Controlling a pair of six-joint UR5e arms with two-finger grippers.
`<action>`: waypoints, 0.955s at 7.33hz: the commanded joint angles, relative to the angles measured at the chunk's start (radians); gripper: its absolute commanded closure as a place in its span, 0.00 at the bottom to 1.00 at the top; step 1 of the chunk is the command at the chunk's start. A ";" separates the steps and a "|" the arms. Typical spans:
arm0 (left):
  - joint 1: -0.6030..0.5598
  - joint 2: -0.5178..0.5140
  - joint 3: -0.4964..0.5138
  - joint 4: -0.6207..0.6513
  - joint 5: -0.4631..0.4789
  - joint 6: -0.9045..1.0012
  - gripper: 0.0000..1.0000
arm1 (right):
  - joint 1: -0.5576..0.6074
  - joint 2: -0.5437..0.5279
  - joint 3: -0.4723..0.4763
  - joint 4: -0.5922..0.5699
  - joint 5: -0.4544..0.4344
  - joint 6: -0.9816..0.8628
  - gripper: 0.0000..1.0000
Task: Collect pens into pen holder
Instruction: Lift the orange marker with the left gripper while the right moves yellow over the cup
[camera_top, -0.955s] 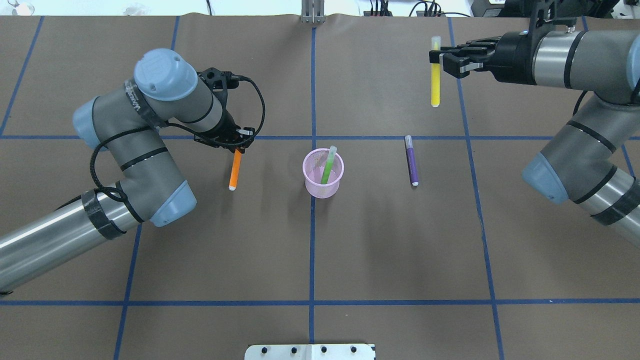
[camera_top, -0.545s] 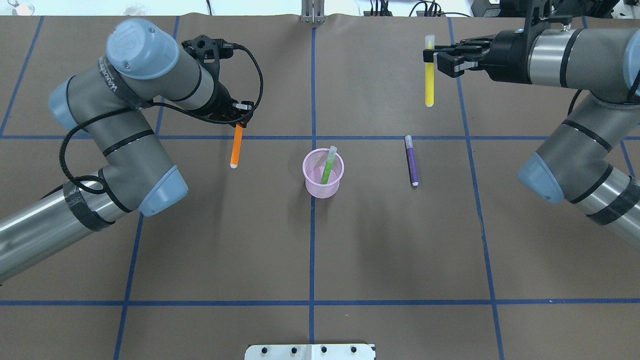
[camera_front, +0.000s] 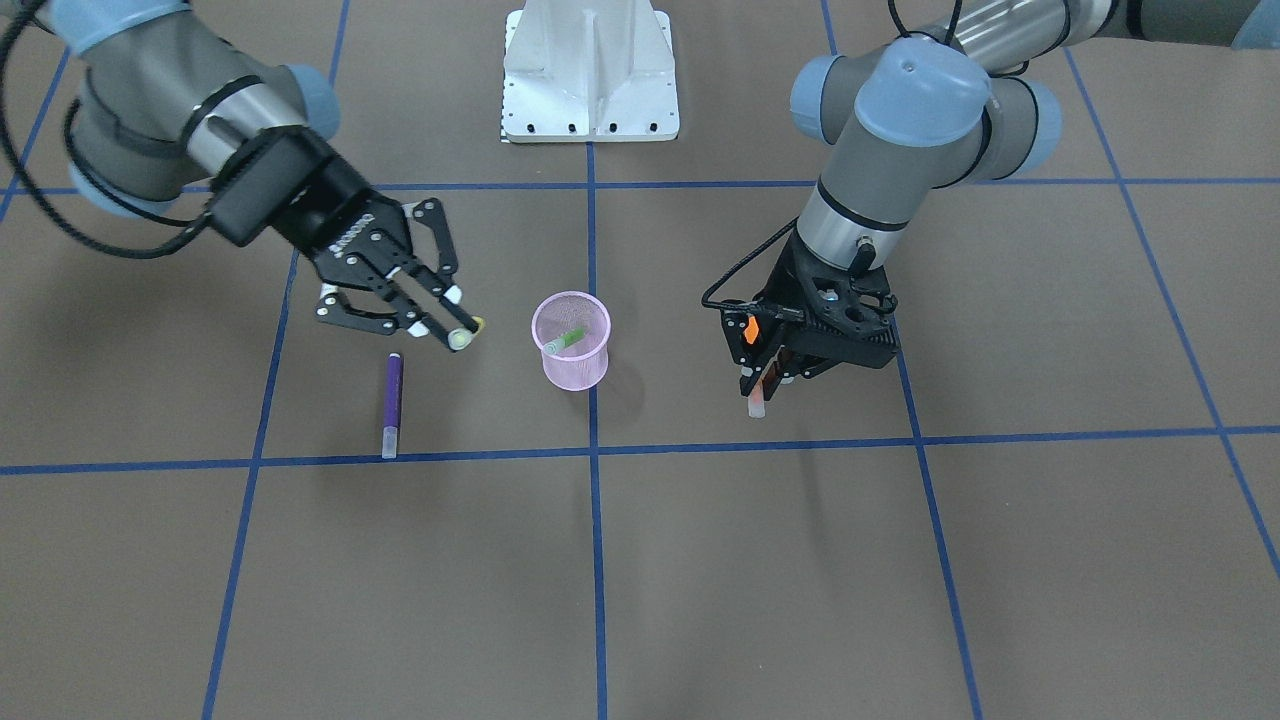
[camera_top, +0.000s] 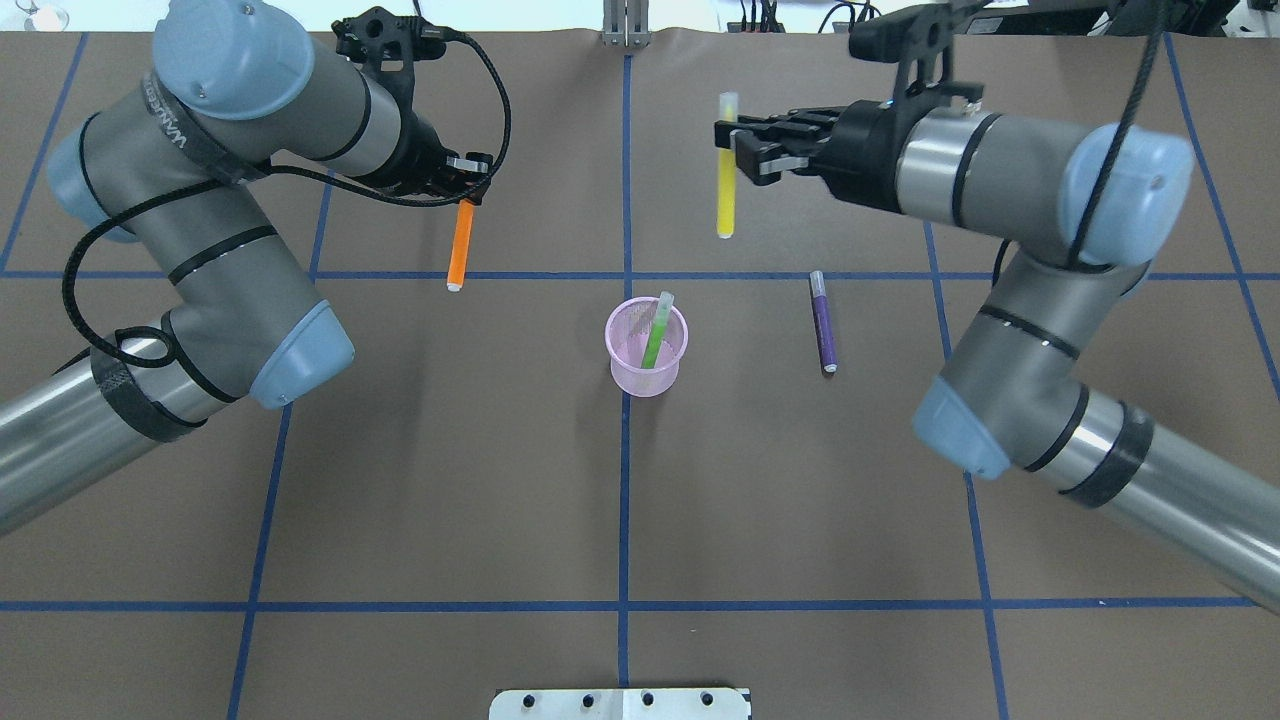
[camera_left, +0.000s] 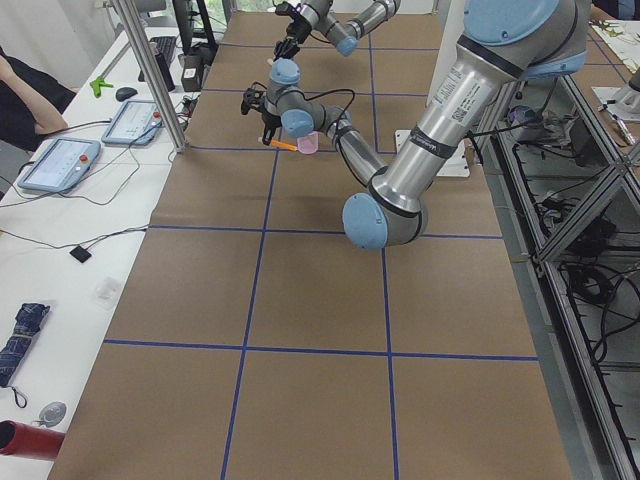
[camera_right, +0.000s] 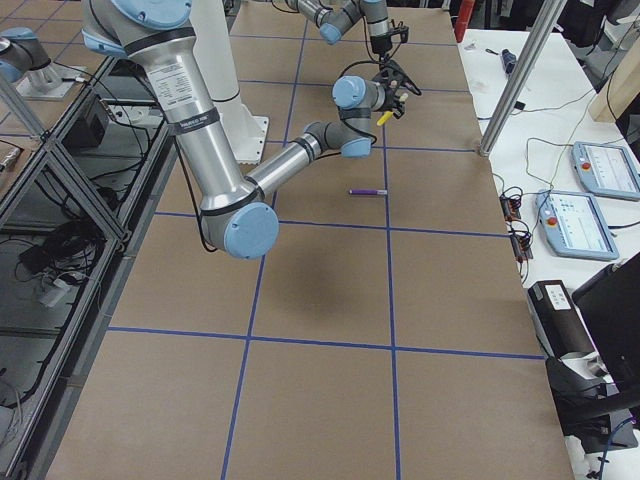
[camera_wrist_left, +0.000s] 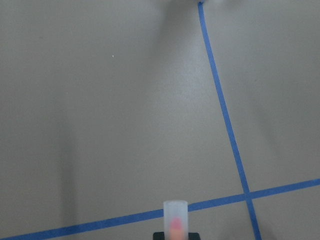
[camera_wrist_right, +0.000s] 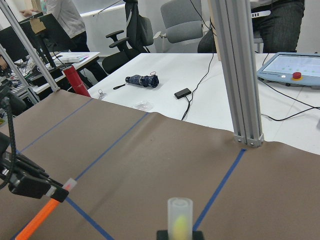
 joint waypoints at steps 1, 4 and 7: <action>-0.020 0.002 0.001 -0.004 -0.001 0.022 1.00 | -0.129 0.037 -0.018 -0.003 -0.168 0.005 1.00; -0.024 0.004 0.005 -0.006 -0.001 0.022 1.00 | -0.178 0.068 -0.089 -0.002 -0.213 -0.002 1.00; -0.026 0.005 0.005 -0.006 -0.001 0.022 1.00 | -0.212 0.071 -0.129 0.000 -0.254 -0.013 1.00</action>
